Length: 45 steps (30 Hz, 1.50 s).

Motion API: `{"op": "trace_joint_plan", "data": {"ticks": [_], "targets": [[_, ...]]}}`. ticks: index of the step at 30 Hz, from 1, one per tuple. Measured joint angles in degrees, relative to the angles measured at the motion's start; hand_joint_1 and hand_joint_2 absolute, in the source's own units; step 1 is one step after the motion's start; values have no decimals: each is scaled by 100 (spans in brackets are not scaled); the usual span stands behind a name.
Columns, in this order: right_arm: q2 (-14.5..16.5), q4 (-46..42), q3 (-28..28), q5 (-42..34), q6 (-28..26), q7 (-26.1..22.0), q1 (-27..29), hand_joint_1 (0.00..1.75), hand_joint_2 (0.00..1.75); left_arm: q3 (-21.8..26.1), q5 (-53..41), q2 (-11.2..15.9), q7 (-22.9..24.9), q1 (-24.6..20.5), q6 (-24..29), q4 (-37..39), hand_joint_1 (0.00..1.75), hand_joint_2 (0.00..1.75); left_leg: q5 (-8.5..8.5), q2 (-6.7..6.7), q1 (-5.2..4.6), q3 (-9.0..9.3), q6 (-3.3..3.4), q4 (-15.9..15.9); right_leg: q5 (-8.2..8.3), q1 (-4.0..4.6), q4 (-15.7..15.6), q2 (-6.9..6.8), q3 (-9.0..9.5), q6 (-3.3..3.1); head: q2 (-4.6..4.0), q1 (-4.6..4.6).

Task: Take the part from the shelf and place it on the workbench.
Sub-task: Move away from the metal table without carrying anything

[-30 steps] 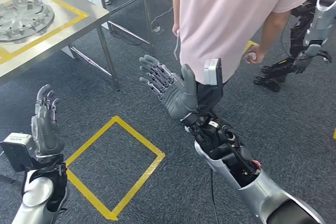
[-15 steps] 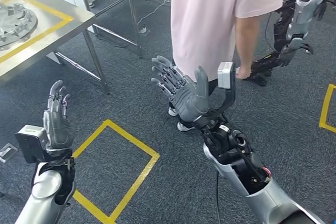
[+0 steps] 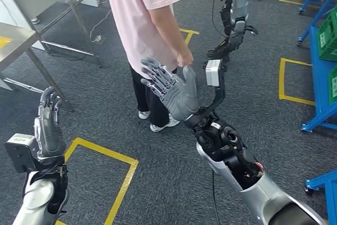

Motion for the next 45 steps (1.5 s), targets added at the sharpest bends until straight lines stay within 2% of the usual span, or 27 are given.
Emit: {"op": "trace_joint_plan", "data": {"ticks": [1, 3, 5, 7, 9, 10, 11, 12, 14, 15, 17, 19, 21, 23, 24, 25, 26, 28, 30, 32, 34, 36, 38, 40, 41, 42, 45], "targets": [[0, 1, 0, 2, 23, -4, 1, 0, 0, 0, -9, -1, 4, 0, 9, 0, 0, 0, 25, -75, -1, 59, 12, -146, 1, -6, 9, 56, -26, 31, 0, 4], [0, 1, -4, 3, 57, -16, 8, 0, 0, 0, -22, -2, 9, -2, 23, 0, 0, 0, 22, 0, -8, 80, 48, -195, 18, -30, -2, 162, -65, 108, 0, 14], [0, 2, -20, 3, 77, -32, 6, 0, 0, 0, -27, -9, 8, -6, 33, -1, 0, 0, 40, 130, 8, 123, 108, -244, -64, -21, 113, -15, -143, 176, 0, 34], [0, 3, -32, 3, 92, -43, 2, 0, 0, 0, -27, -15, 8, -2, 37, -2, 0, 0, 41, 261, 15, 163, 156, -276, -363, -24, 668, -348, -401, 227, 0, 100], [0, 13, -33, 3, 99, -45, 10, 0, 0, 0, -27, -15, 9, 6, 37, -2, 0, 0, 24, 392, 10, 175, 173, -273, -679, -67, 1463, -475, -776, 276, 0, 154], [0, 21, -33, 3, 101, -44, 18, 0, 0, 0, -27, -15, 9, 10, 37, -2, 0, 0, 15, 460, 11, 180, 171, -271, -717, -90, 1683, -493, -887, 297, 0, 171], [0, 31, -34, 3, 102, -44, 21, 0, 0, 0, -27, -16, 9, 12, 37, -2, 0, 0, 2, 526, 14, 191, 162, -270, -644, -109, 1669, -510, -882, 313, 0, 194], [0, 39, -36, 3, 102, -44, 22, 0, 0, 0, -27, -16, 9, 13, 38, -2, 0, 0, -15, 590, 17, 211, 146, -269, -467, -122, 1398, -548, -747, 321, 0, 223], [0, 46, -38, 3, 103, -46, 14, 0, 0, 0, -28, -16, 9, 12, 39, -2, 0, 0, -58, 705, 8, 264, 95, -268, -104, -99, 539, -771, -303, 310, 0, 281], [0, 48, -38, 3, 105, -48, 7, 0, 0, 0, -28, -15, 9, 10, 43, -2, 0, 0, -75, 757, -9, 281, 67, -265, -13, -74, 219, -879, -134, 278, 0, 298], [-1, 53, -37, 3, 110, -49, 4, 0, 0, 0, -28, -15, 8, 8, 51, -2, 0, 0, -90, 867, -50, 296, 18, -268, -14, -15, 12, -949, -33, 201, 0, 278], [1, 62, -38, 3, 117, -56, 10, 0, 0, 0, -28, -16, 8, 4, 58, -2, 0, 0, -119, 949, -43, 318, -37, -264, 8, -20, -9, -807, -33, 116, 0, 239], [7, 74, -38, 2, 131, -71, -3, 0, 0, 1, -28, -15, 0, 2, 65, -2, 0, 0, -312, 766, -14, 226, -86, -3, 38, -43, -43, -675, -17, 38, 0, 199], [14, 89, -31, 2, 143, -81, -13, 0, 0, 2, -28, -11, -11, 24, 73, -2, 0, 0, -679, 472, -6, -134, -99, 740, 54, -50, -55, -551, -21, -12, 0, 116], [15, 101, -27, 2, 145, -83, -11, 0, 0, 2, -27, -8, -15, 44, 75, -1, 0, 0, -832, 402, -9, -356, -97, 1157, 58, -46, -54, -482, -28, -25, 0, 82], [15, 113, -23, 2, 148, -84, -5, 0, 0, 2, -27, -4, -17, 67, 77, -1, 0, 0, -892, 371, -11, -521, -93, 1438, 59, -42, -53, -411, -32, -31, 0, 51], [15, 125, -20, 2, 149, -86, -1, 0, 0, 2, -26, -1, -19, 82, 79, 0, 0, 0, -834, 357, -12, -586, -84, 1499, 60, -39, -51, -336, -32, -35, 0, 34], [15, 138, -17, 2, 152, -90, 4, 0, 0, 2, -26, 1, -21, 92, 79, 0, 0, 0, -441, 297, -9, -384, -52, 953, 61, -39, -41, -189, -26, -32, 0, 8], [15, 141, -17, 2, 154, -92, 3, 0, 0, 2, -26, 1, -26, 89, 79, 0, 0, 0, -86, 58, 10, -35, -17, 138, 55, -35, -13, -55, -45, -2, 0, -9], [15, 142, -16, 2, 156, -92, 3, 0, 0, 2, -26, -1, -32, 90, 79, 0, 0, 0, -6, -65, 4, 108, 7, -199, 56, -46, 0, 61, -86, 65, 0, -1], [15, 142, -21, 3, 158, -93, 9, 0, 0, 2, -26, -3, -36, 83, 79, 0, 0, 0, 6, 56, -6, 132, 52, -229, 66, -69, -11, 134, -108, 140, 0, 3], [15, 141, -32, 3, 157, -97, 6, 0, 0, 2, -26, -10, -38, 75, 79, -1, 0, 0, 22, 182, 16, 177, 116, -275, -61, -57, 181, -80, -212, 201, 0, 38], [15, 143, -35, 3, 158, -100, 4, 0, 0, 2, -26, -16, -40, 78, 79, -2, 0, 0, 16, 309, 19, 212, 154, -296, -410, -56, 853, -391, -521, 252, 0, 114], [15, 154, -32, 3, 158, -99, 13, 0, 0, 2, -26, -15, -40, 87, 79, -2, 0, 0, 0, 437, 11, 223, 164, -292, -685, -85, 1593, -485, -864, 293, 0, 163], [15, 162, -31, 2, 158, -99, 17, 0, 0, 2, -26, -15, -40, 90, 79, -1, 0, 0, -10, 502, 10, 228, 162, -290, -678, -96, 1714, -502, -923, 305, 0, 180], [15, 168, -32, 2, 158, -99, 18, 0, 0, 2, -25, -16, -40, 91, 79, -1, 0, 0, -25, 564, 11, 241, 153, -287, -563, -104, 1595, -524, -863, 308, 0, 206], [15, 173, -37, 2, 159, -105, 5, 0, 0, 2, -24, -16, -45, 86, 79, -2, 0, 0, -89, 735, -5, 314, 90, -282, -53, -67, 414, -782, -255, 257, 0, 293]]}}
